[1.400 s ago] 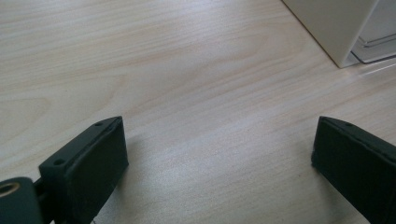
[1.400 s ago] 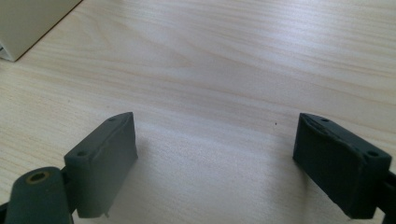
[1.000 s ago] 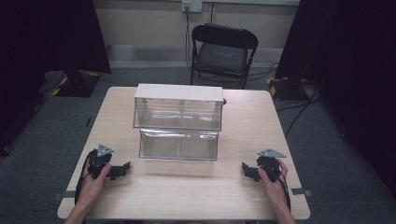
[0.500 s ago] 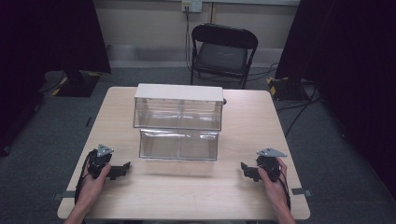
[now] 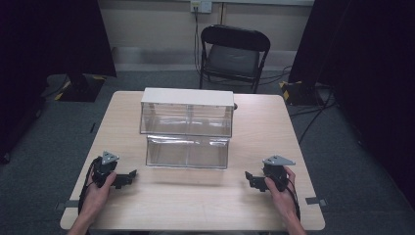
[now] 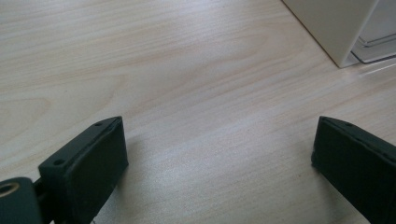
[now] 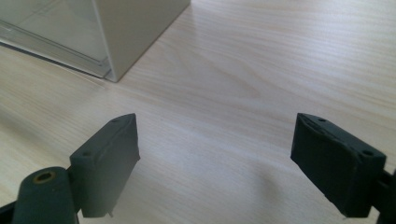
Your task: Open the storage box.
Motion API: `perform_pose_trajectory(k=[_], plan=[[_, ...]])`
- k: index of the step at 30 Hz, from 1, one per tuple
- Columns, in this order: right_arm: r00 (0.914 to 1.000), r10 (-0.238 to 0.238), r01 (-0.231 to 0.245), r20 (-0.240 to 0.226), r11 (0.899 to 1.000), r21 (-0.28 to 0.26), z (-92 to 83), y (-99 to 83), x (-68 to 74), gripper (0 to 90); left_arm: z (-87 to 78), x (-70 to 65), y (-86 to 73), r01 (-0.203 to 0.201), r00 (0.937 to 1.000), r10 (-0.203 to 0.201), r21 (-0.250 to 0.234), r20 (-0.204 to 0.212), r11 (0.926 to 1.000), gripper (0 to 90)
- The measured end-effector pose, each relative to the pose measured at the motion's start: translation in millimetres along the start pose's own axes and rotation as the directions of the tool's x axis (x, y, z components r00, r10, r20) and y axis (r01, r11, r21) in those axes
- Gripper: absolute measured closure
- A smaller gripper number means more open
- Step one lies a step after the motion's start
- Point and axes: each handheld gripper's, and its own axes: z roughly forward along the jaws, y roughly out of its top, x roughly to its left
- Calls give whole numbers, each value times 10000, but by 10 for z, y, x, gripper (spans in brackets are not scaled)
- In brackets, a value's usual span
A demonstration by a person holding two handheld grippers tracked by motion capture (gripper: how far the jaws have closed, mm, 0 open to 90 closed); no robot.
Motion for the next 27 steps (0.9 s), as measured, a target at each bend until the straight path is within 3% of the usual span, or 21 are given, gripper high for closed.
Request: perform_pose_trajectory(k=[12,27], plan=[[9974,-319,304,-647,9992,-242,-60,102,177,146,1,-1,0,15,10000,-15,-2,6,10000,29],[9860,-928,897,-1387,9956,-285,51,199,516,146,2,1,1,13,10000,-13,-1,6,10000,27]])
